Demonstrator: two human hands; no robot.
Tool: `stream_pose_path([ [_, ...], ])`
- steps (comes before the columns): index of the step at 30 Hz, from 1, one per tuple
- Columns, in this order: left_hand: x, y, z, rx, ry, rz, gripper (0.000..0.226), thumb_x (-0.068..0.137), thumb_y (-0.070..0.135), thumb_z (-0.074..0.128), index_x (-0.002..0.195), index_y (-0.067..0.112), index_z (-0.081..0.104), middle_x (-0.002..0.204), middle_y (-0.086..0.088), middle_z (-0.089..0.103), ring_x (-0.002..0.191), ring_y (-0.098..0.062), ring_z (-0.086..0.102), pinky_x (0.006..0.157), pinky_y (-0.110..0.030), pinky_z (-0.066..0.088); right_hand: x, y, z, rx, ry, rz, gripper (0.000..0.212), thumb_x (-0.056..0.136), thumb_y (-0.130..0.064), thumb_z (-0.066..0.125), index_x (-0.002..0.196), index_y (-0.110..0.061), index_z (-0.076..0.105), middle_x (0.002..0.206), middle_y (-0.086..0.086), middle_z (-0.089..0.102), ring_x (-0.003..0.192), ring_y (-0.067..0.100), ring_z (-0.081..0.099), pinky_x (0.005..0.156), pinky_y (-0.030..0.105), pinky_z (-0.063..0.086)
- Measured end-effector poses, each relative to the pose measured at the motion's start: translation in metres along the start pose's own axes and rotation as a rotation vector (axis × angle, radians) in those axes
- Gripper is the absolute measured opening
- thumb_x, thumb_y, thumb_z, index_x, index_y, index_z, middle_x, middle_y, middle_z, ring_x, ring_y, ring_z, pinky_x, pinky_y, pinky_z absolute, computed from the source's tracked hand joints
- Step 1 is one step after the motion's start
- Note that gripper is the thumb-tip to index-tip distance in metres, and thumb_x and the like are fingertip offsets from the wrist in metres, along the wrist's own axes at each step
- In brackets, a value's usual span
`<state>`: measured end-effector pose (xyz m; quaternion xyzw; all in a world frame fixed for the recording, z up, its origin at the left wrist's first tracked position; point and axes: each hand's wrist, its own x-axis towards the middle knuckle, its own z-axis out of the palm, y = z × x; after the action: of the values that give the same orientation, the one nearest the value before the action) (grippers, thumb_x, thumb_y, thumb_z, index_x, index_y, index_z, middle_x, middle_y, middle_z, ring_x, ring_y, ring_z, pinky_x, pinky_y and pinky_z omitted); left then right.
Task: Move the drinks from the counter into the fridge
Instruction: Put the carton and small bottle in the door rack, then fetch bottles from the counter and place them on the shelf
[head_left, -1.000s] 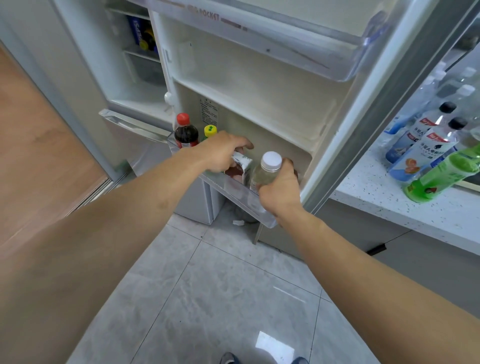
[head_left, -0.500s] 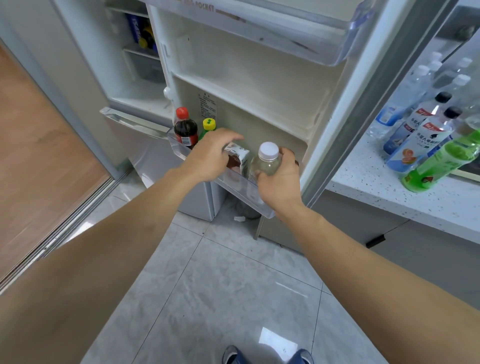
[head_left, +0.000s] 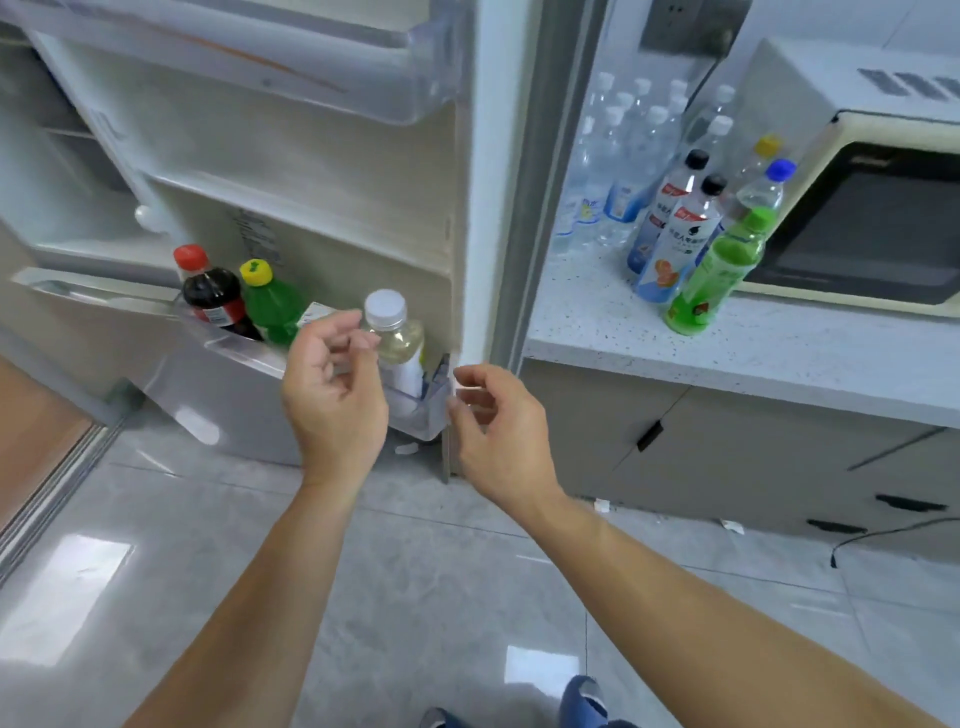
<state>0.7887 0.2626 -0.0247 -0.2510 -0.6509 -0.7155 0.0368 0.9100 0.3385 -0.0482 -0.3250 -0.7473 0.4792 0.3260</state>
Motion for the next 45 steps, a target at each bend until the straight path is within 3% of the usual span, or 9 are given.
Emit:
stream_pose_path([
  [7, -0.041, 0.008, 0.074, 0.000, -0.279, -0.021, 0.021, 0.094, 0.003, 0.054, 0.108, 0.017, 0.062, 0.085, 0.005, 0.067, 0.083, -0.021, 0.065, 0.072, -0.034, 0.055, 0.007, 0.048, -0.085, 0.028, 0.168, 0.177, 0.013, 0.092, -0.015, 0.063, 0.099, -0.026, 0.067, 0.089, -0.011, 0.067, 0.078, 0.001, 0.061, 0.067, 0.012, 0.047],
  [12, -0.071, 0.009, 0.141, 0.014, -0.387, -0.115, 0.033, 0.094, -0.001, 0.056, 0.097, 0.031, 0.064, 0.081, 0.011, 0.070, 0.070, -0.008, 0.065, 0.060, -0.020, 0.055, 0.019, 0.083, -0.158, 0.066, 0.294, 0.236, 0.020, 0.090, -0.012, 0.063, 0.085, -0.031, 0.065, 0.075, -0.011, 0.065, 0.069, -0.002, 0.059, 0.063, 0.009, 0.045],
  [20, -0.124, 0.004, 0.260, 0.000, -0.267, -0.490, 0.024, 0.095, 0.002, 0.054, 0.095, 0.022, 0.066, 0.083, 0.002, 0.072, 0.062, -0.004, 0.063, 0.053, -0.020, 0.052, 0.042, 0.143, -0.279, 0.109, 0.351, 0.278, 0.016, 0.090, -0.016, 0.063, 0.084, -0.030, 0.066, 0.071, -0.006, 0.064, 0.063, -0.001, 0.056, 0.059, 0.010, 0.046],
  [25, -0.138, 0.004, 0.308, -0.031, -0.175, -0.599, 0.025, 0.095, 0.001, 0.053, 0.098, 0.021, 0.066, 0.085, -0.001, 0.071, 0.066, -0.008, 0.065, 0.060, -0.023, 0.056, 0.071, 0.170, -0.335, 0.107, 0.318, 0.275, 0.016, 0.091, -0.012, 0.062, 0.085, -0.027, 0.066, 0.069, -0.006, 0.060, 0.058, 0.000, 0.051, 0.056, 0.010, 0.044],
  [30, -0.126, -0.003, 0.327, 0.007, -0.145, -0.611, 0.024, 0.093, 0.004, 0.056, 0.101, 0.024, 0.067, 0.083, 0.003, 0.074, 0.072, -0.009, 0.070, 0.063, -0.023, 0.058, 0.113, 0.182, -0.346, 0.096, 0.285, 0.285, 0.013, 0.091, -0.015, 0.063, 0.095, -0.027, 0.063, 0.084, -0.007, 0.064, 0.063, -0.003, 0.056, 0.057, 0.007, 0.044],
  [33, -0.107, -0.013, 0.343, 0.005, -0.171, -0.597, 0.022, 0.091, 0.007, 0.059, 0.101, 0.025, 0.067, 0.085, 0.001, 0.074, 0.074, -0.010, 0.071, 0.065, -0.024, 0.057, 0.145, 0.188, -0.342, 0.031, 0.230, 0.301, 0.034, 0.087, -0.025, 0.072, 0.117, -0.025, 0.057, 0.109, -0.007, 0.059, 0.084, 0.001, 0.060, 0.066, 0.009, 0.044],
  [38, -0.070, -0.030, 0.381, -0.002, -0.241, -0.593, 0.017, 0.091, 0.016, 0.065, 0.102, 0.028, 0.065, 0.096, 0.000, 0.071, 0.083, -0.013, 0.072, 0.064, -0.022, 0.056, 0.195, 0.191, -0.327, -0.107, 0.171, 0.315, 0.078, 0.073, -0.041, 0.084, 0.137, -0.023, 0.043, 0.129, -0.005, 0.048, 0.116, 0.013, 0.051, 0.095, 0.029, 0.046],
  [42, -0.045, -0.046, 0.413, 0.031, -0.328, -0.579, 0.020, 0.091, 0.018, 0.063, 0.102, 0.035, 0.063, 0.106, 0.005, 0.068, 0.094, -0.009, 0.069, 0.068, -0.021, 0.057, 0.221, 0.190, -0.305, -0.132, 0.208, 0.302, 0.089, 0.060, -0.045, 0.090, 0.133, -0.026, 0.043, 0.120, -0.006, 0.051, 0.114, 0.014, 0.049, 0.090, 0.027, 0.042],
  [45, -0.031, -0.062, 0.428, 0.060, -0.367, -0.576, 0.024, 0.090, 0.017, 0.064, 0.108, 0.033, 0.061, 0.112, 0.009, 0.066, 0.096, -0.003, 0.066, 0.073, -0.025, 0.058, 0.231, 0.198, -0.290, -0.164, 0.253, 0.337, 0.091, 0.058, -0.047, 0.091, 0.131, -0.024, 0.043, 0.118, -0.001, 0.056, 0.111, 0.018, 0.052, 0.089, 0.034, 0.048],
])
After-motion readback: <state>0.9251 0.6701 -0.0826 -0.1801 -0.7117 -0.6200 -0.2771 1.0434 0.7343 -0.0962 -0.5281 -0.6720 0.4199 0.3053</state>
